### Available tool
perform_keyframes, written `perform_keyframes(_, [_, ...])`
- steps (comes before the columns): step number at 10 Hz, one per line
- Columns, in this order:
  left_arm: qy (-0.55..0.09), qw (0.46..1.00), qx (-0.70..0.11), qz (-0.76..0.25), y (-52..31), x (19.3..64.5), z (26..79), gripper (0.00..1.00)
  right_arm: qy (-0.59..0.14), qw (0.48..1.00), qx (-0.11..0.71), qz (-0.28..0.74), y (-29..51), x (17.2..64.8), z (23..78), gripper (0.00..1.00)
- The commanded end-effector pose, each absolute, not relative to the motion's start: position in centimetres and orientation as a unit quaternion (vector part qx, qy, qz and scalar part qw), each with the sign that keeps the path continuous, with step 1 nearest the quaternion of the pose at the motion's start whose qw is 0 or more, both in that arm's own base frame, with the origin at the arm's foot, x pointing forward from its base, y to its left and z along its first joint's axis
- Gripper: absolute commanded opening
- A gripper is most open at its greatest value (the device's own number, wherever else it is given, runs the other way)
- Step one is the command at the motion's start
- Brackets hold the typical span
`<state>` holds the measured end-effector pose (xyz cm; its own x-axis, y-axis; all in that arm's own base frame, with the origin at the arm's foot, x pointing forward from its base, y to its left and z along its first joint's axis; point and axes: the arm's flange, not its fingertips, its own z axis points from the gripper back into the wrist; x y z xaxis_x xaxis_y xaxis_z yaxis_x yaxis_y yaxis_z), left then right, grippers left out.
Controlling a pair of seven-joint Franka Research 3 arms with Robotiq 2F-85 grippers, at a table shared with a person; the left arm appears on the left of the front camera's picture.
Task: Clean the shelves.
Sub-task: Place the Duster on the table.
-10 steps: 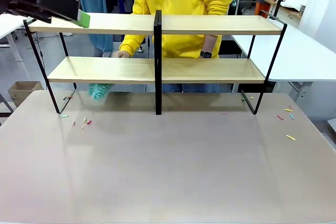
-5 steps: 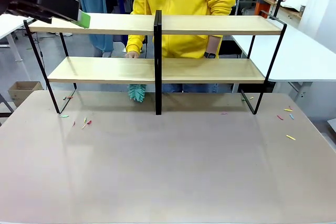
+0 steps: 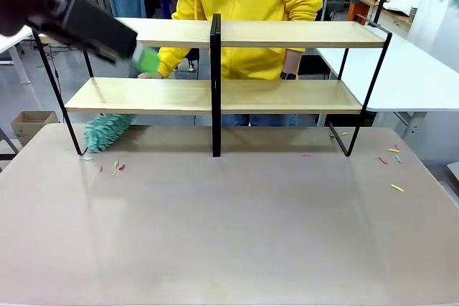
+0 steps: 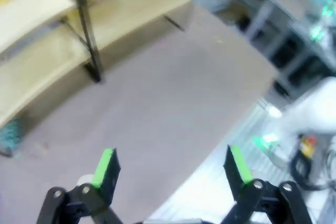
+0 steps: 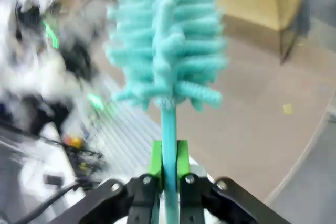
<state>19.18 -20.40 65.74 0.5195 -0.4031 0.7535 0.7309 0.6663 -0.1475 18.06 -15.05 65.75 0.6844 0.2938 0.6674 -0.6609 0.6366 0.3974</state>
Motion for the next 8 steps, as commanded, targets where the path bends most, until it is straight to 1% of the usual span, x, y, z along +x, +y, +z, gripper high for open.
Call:
perform_keyframes(1, [-0.251, 0.835, -0.28, -0.401, -14.9, 19.2, 61.5, 1.0, -0.236, 0.834, 0.279, 0.413, -10.2, 18.9, 62.5, 0.12])
perform_keyframes(2, [-0.242, 0.846, -0.285, -0.38, -13.0, 19.2, 59.0, 1.0, -0.203, 0.798, 0.292, 0.486, -7.8, 18.4, 61.3, 0.12])
perform_keyframes(3, [-0.223, 0.836, -0.32, -0.385, -11.4, 19.6, 56.1, 1.0, -0.156, 0.763, 0.277, 0.563, -5.9, 17.7, 59.8, 0.12])
perform_keyframes(5, [-0.199, 0.804, -0.429, -0.36, -9.1, 21.9, 51.3, 1.0, -0.071, 0.738, 0.242, 0.626, -3.4, 18.0, 56.6, 0.12])
perform_keyframes(6, [-0.184, 0.78, -0.498, -0.331, -7.4, 23.8, 49.1, 1.0, -0.041, 0.737, 0.227, 0.635, -2.0, 18.9, 54.7, 0.12])
perform_keyframes(7, [-0.171, 0.738, -0.577, -0.303, -5.3, 25.3, 46.0, 1.0, -0.047, 0.764, 0.218, 0.605, -0.8, 21.2, 52.2, 0.12])
perform_keyframes(8, [-0.188, 0.714, -0.625, -0.252, -3.1, 26.1, 43.4, 1.0, -0.073, 0.786, 0.201, 0.581, 0.2, 23.3, 50.3, 0.12])
